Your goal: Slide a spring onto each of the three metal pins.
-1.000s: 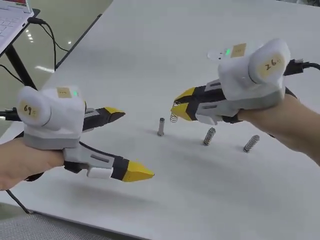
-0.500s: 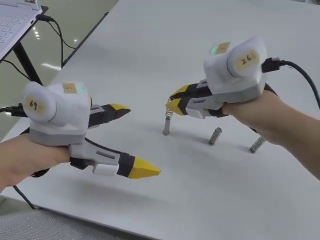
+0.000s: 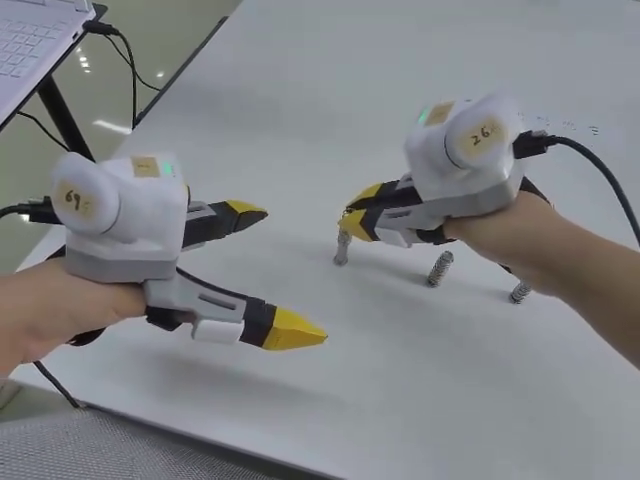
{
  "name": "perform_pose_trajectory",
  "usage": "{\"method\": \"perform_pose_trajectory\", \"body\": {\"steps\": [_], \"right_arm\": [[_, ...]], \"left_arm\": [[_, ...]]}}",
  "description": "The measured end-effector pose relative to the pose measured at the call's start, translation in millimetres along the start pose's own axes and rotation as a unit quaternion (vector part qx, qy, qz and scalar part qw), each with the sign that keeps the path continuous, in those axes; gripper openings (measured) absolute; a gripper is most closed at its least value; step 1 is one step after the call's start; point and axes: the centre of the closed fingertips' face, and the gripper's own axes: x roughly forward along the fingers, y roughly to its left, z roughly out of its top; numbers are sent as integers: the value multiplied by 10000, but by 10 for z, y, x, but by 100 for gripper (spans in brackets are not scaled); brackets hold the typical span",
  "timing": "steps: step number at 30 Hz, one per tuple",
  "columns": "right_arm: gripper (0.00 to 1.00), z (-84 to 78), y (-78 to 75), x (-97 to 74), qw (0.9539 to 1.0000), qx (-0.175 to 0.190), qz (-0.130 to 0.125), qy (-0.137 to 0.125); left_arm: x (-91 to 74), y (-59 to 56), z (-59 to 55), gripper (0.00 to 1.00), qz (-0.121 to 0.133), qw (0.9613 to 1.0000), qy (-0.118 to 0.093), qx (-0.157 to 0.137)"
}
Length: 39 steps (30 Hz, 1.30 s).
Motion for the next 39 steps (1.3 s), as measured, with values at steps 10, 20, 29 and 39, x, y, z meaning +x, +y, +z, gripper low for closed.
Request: {"method": "perform_pose_trajectory", "body": {"steps": [10, 20, 29, 39], "right_arm": [[7, -223, 0, 174, 9993, 182, -38, 338], [8, -303, 50, 205, 9987, 324, -45, 386], [9, -273, 56, 205, 9989, 227, -51, 402], [16, -204, 65, 43, 9986, 505, -10, 140]], "left_arm": [[12, -25, -52, 97, -16, 10000, 18, -69], [20, -32, -69, 97, -16, 9999, 9, -104], [44, -64, -40, 97, -54, 9999, -1, -92], [52, -49, 10, 97, 19, 9999, -65, -91]]}}
